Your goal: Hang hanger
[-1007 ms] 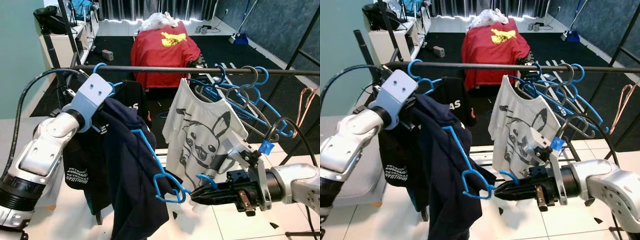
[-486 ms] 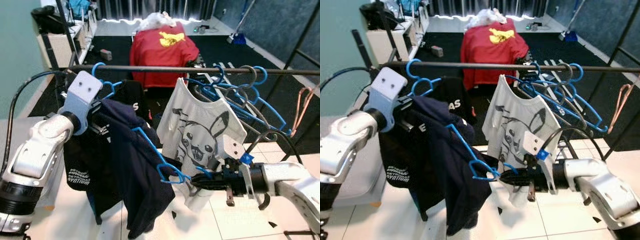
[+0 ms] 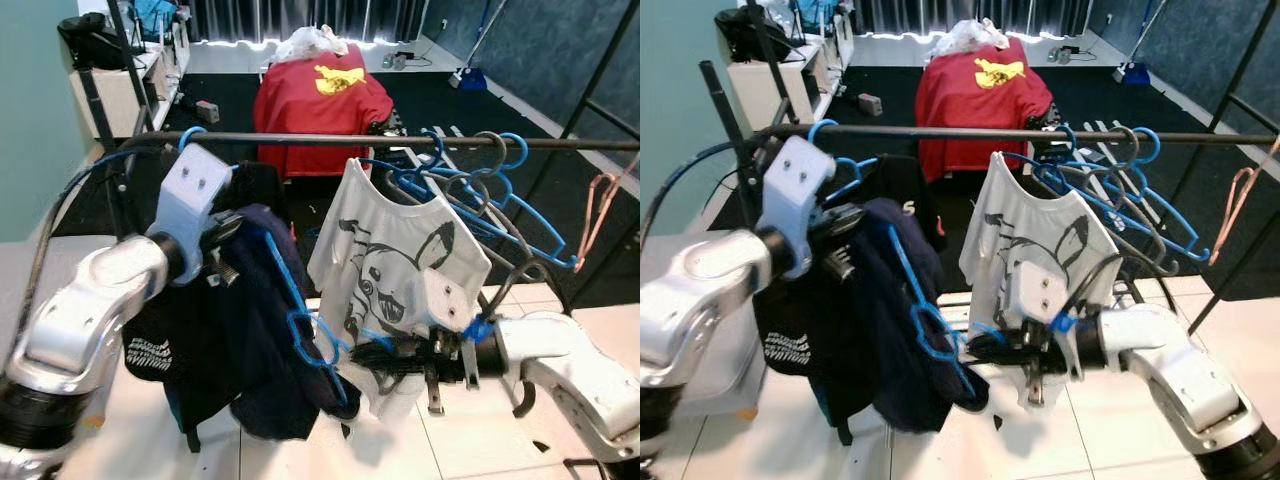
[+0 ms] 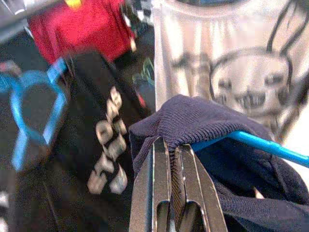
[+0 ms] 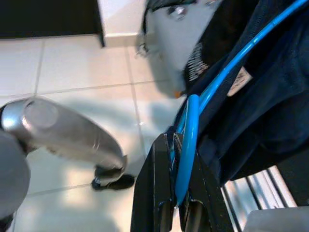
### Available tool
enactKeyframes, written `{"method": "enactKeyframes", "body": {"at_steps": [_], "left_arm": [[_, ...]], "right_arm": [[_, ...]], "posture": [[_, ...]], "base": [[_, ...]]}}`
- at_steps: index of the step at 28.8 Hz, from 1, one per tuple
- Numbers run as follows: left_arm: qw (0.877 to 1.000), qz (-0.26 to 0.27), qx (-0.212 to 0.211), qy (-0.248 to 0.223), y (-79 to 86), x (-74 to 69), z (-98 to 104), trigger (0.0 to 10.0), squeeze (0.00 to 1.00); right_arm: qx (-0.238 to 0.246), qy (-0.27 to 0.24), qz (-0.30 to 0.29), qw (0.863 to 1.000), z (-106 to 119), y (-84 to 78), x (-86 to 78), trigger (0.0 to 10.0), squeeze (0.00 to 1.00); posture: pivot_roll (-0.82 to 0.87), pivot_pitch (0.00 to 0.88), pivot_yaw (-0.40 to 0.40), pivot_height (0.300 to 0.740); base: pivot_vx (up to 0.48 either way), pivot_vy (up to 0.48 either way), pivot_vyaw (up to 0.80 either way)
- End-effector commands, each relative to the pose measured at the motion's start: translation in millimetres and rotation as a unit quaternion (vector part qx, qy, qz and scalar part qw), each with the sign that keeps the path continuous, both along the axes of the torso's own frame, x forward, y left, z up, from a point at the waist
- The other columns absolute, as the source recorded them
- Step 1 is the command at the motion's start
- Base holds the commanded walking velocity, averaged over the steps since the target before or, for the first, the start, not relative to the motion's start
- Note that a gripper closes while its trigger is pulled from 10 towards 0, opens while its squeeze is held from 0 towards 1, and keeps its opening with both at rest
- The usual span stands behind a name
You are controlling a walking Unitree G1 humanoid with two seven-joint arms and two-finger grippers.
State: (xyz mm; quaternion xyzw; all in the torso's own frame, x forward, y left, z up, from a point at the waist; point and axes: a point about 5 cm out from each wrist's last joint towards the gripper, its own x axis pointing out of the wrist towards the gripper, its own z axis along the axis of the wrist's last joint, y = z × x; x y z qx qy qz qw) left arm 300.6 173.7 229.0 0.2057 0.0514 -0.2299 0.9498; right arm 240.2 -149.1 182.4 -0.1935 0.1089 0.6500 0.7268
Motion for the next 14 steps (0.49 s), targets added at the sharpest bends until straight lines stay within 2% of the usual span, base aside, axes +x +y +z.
{"method": "enactKeyframes", "body": {"at_steps": [1, 3, 6, 8, 10, 12, 13, 14], "left_arm": [[0.998, 0.024, 0.052, 0.014, 8.9, -2.1, -10, 0.0, 0.00], [0.996, 0.050, 0.076, 0.021, 14.7, -3.3, -17, 0.0, 0.00], [0.990, 0.114, 0.087, -0.003, 30.6, 2.8, -16, 0.0, 0.00], [0.983, 0.155, 0.094, -0.018, 42.7, 7.9, -15, 0.0, 0.00], [0.980, 0.172, 0.099, -0.023, 47.8, 9.9, -15, 0.0, 0.00], [0.970, 0.217, 0.111, -0.028, 63.2, 15.9, -18, 0.0, 0.00], [0.970, 0.217, 0.111, -0.028, 63.2, 15.9, -18, 0.0, 0.00], [0.963, 0.245, 0.113, -0.017, 73.8, 18.7, -24, 0.0, 0.00]], "right_arm": [[-0.034, 0.001, 0.044, 0.998, -11, -1.1, -6.6, 0.0, 0.00], [-0.074, 0.006, 0.065, 0.995, -24, -7.5, -11.4, 0.0, 0.00], [-0.100, -0.002, 0.066, 0.993, -30, -16.4, -13.7, 0.0, 0.00], [-0.109, -0.020, 0.065, 0.992, -31, -19.9, -13.1, 0.0, 0.00], [-0.112, -0.028, 0.064, 0.991, -32, -21.0, -12.9, 0.0, 0.00], [-0.106, -0.028, 0.069, 0.992, -35, -20.6, -17.6, 0.0, 0.00], [-0.106, -0.028, 0.069, 0.992, -35, -20.6, -17.6, 0.0, 0.00], [-0.102, -0.016, 0.079, 0.991, -38, -19.8, -24.0, 0.0, 0.00]], "posture": [[-0.02, 0.031, -0.019, 0.740], [-0.02, 0.030, -0.022, 0.740], [-0.02, 0.028, -0.022, 0.740], [-0.02, 0.026, -0.023, 0.740], [-0.02, 0.026, -0.023, 0.740], [-0.02, 0.025, -0.020, 0.740], [-0.02, 0.025, -0.020, 0.740], [-0.02, 0.022, -0.016, 0.740]], "base": [[0.000, 0.000, 0.00], [0.000, 0.000, 0.00], [0.000, 0.000, 0.00], [0.000, 0.000, 0.00], [0.000, 0.000, 0.00], [0.000, 0.000, 0.00], [0.000, 0.000, 0.00], [0.000, 0.000, 0.00]]}}
